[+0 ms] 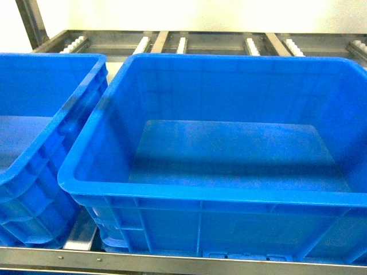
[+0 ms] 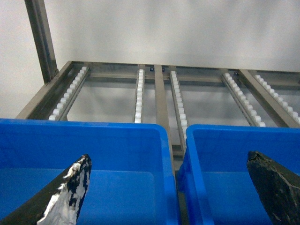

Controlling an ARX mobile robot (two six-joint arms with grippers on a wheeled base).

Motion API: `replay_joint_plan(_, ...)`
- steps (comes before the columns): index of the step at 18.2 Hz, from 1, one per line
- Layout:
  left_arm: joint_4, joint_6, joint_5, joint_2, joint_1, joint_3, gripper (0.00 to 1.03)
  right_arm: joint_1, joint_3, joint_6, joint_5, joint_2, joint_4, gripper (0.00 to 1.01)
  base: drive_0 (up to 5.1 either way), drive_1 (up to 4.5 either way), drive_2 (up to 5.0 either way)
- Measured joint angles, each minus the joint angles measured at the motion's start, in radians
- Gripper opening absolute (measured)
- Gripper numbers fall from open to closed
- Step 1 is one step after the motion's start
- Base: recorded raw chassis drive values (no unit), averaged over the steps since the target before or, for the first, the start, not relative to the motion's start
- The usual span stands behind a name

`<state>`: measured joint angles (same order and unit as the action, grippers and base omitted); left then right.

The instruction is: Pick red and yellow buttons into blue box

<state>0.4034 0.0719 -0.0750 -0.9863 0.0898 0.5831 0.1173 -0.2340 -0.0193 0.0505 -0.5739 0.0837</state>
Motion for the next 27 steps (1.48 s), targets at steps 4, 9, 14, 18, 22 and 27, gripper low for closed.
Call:
replay_joint_plan(4, 0.088, -0.057, 0.074, 0.354, -0.089, -0.446, 0.02, -0.117, 0.208, 0.009, -0.053, 0.261, 0.212, 0.02, 0.0, 0.0, 0.0)
replay_joint_plan(9, 0.024, -0.057, 0.074, 0.476, -0.089, -0.508, 0.02, -0.117, 0.221, 0.009, -0.053, 0.349, 0.143, 0.02, 0.0, 0.0, 0.0)
replay_joint_plan(14, -0.055, -0.057, 0.074, 0.594, -0.09, -0.54, 0.02, -0.117, 0.22, 0.009, -0.053, 0.452, 0.013, 0.02, 0.0, 0.0, 0.0)
replay_joint_plan(18, -0.089, -0.058, 0.075, 0.673, -0.09, -0.569, 0.02, -0.117, 0.22, 0.008, -0.051, 0.568, -0.091, 0.02, 0.0, 0.0, 0.0)
replay_joint_plan(22, -0.128, -0.058, 0.074, 0.711, -0.09, -0.569, 0.02, -0.117, 0.22, 0.008, -0.051, 0.57, -0.089, 0.02, 0.0, 0.0, 0.0)
replay_joint_plan(27, -0.21, -0.058, 0.075, 0.794, -0.09, -0.569, 0.02, -0.117, 0.22, 0.009, -0.051, 0.57, -0.088, 0.02, 0.0, 0.0, 0.0)
